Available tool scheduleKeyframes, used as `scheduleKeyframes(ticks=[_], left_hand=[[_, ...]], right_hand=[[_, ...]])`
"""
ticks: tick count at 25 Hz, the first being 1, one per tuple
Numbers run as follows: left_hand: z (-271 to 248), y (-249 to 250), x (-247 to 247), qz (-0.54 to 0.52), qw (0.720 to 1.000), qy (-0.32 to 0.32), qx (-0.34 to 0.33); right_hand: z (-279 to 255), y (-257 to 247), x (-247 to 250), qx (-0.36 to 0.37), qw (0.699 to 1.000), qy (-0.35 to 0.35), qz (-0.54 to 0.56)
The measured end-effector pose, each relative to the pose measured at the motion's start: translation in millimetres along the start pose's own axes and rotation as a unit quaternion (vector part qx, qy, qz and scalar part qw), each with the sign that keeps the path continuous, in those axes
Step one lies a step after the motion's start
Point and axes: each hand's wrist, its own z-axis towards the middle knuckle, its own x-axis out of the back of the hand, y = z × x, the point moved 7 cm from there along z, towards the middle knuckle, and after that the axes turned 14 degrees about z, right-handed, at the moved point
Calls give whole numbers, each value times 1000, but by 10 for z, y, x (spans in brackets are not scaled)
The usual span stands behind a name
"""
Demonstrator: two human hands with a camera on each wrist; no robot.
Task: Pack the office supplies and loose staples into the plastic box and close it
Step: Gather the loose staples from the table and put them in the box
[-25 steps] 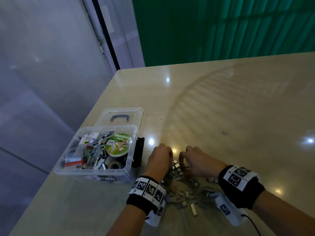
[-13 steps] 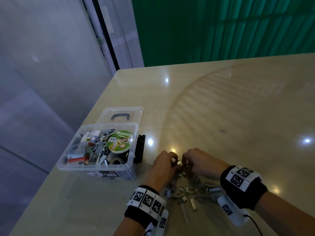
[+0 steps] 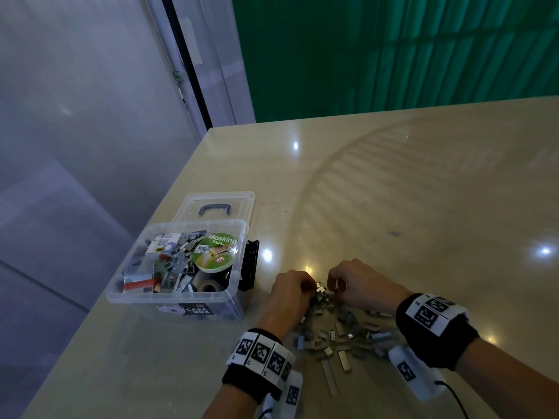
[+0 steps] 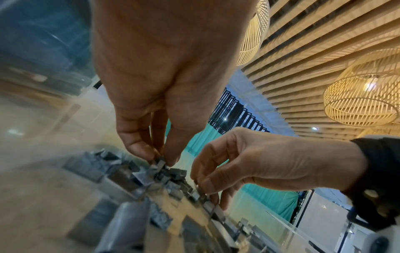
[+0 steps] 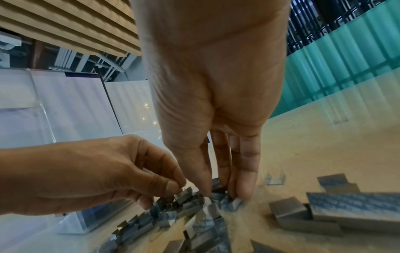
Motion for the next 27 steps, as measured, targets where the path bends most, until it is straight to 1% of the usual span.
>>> scheduleKeyframes(ticks=[4, 9, 13, 17, 19, 22, 24, 27], left_hand=[[-19, 15, 43, -12, 1000, 27, -10], [-4, 19, 89, -40, 998, 56, -7], [24, 74, 184, -55, 997, 59, -3], [-41, 226, 359, -64, 996, 60, -29], [-141, 292, 515, -74, 994, 67, -35], [-378, 262, 908, -69, 989, 122, -41], [-530, 101, 1232, -68, 985, 156, -38], [-742, -311, 1719, -70, 976, 206, -10]], right_hand=[[-35, -2, 56, 5, 1000, 5, 10], [-116, -93, 164, 20, 999, 4, 28], [-111, -139, 277, 37, 998, 7, 41], [-120, -241, 385, 44, 997, 7, 65], [-127, -338, 429, 48, 996, -2, 78], [-104, -603, 464, 68, 992, -27, 98], [-64, -861, 497, 98, 990, -18, 101], [13, -1328, 463, 135, 985, -13, 109]])
